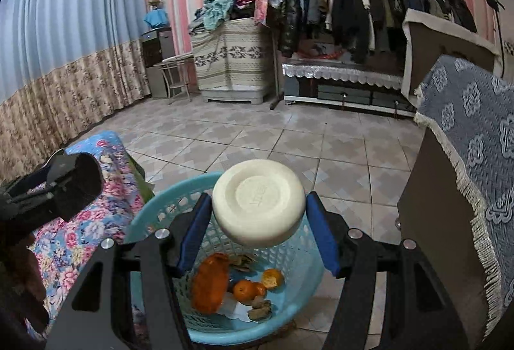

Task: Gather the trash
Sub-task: 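Carry the black cloth and soap bar over the blue wastebasket with both grippers, then open both grippers to drop the cloth and soap into the wastebasket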

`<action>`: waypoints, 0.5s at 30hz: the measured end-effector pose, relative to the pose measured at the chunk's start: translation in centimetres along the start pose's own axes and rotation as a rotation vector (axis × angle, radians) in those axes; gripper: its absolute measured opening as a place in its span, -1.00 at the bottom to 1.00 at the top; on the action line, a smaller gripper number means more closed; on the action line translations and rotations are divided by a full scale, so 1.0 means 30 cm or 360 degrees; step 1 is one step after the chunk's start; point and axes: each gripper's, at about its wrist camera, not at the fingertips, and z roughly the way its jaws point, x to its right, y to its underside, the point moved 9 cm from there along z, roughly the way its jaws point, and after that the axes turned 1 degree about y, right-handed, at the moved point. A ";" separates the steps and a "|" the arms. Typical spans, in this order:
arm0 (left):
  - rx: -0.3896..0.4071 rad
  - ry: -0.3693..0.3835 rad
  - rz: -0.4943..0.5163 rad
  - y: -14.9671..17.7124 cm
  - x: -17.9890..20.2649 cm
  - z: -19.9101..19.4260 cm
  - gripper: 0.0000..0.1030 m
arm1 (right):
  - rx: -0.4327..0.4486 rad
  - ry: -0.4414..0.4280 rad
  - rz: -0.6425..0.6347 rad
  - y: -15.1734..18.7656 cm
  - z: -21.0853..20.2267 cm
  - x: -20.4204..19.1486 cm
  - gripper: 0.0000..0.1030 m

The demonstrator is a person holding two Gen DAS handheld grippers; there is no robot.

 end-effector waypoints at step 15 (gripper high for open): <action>-0.0034 0.0180 0.0259 -0.019 0.286 0.079 0.79 | -0.0021 0.0079 0.0124 0.036 0.025 0.158 0.17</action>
